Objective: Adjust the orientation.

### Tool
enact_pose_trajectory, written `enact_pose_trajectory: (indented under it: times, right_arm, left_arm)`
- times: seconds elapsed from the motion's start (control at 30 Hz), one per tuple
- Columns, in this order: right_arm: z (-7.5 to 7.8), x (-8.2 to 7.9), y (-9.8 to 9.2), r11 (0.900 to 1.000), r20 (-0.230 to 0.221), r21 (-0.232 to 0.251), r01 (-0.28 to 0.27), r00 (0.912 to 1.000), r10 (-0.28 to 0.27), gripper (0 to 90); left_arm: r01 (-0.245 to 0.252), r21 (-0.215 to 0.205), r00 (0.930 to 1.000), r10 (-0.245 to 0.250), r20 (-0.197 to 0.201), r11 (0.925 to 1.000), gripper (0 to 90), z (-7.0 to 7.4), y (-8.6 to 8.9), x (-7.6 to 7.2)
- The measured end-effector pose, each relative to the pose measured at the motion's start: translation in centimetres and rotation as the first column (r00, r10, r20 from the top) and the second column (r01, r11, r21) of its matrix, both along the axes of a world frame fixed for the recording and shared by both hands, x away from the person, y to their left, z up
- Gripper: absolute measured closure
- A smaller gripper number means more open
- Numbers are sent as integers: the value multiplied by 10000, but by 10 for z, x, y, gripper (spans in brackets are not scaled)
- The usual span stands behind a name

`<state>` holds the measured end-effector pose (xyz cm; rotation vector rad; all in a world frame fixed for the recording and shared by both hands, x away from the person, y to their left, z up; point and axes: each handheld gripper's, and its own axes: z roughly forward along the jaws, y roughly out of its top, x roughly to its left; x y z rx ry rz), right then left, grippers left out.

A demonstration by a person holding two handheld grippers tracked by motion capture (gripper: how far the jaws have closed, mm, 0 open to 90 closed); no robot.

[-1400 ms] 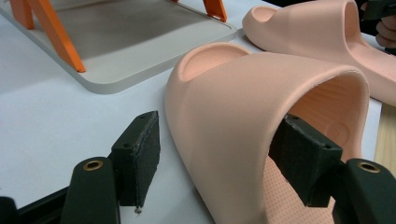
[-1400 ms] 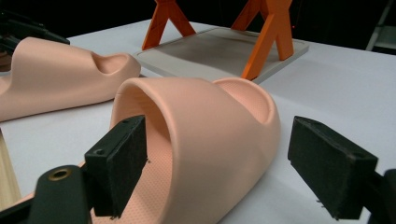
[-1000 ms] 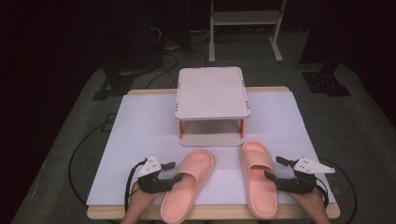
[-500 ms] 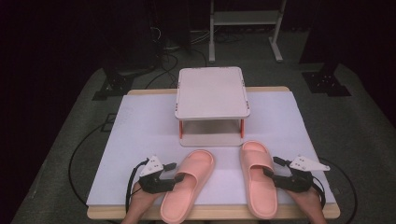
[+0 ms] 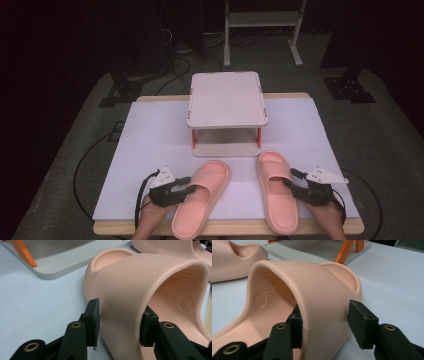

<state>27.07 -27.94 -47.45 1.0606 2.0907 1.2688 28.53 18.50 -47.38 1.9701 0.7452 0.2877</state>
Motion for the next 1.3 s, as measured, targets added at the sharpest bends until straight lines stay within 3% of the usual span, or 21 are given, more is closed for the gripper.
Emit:
enact_pose_trajectory:
  times: [0.33, 0.73, 0.93, 1.3]
  right_arm:
    - [1, -1, 1, 9995, 219, -217, 241, 9995, -236, 617]
    - [3, -3, 1, 9986, 316, -532, 82, 9995, -66, 745]
    - [4, -4, 2, 9974, 315, -717, -123, 9994, 145, 775]
    - [7, -5, 5, 9978, 335, -547, -371, 9987, 390, 801]
  left_arm:
    - [-290, -12, 9995, 290, -103, 9996, 666, 2, 2, -1]
    - [-651, -40, 9978, 651, -100, 9979, 726, 4, 8, -1]
    - [-714, -24, 9974, 714, -25, 9974, 728, 5, 8, -1]
    - [-917, -237, 9958, 916, -47, 9955, 741, 6, 13, -1]
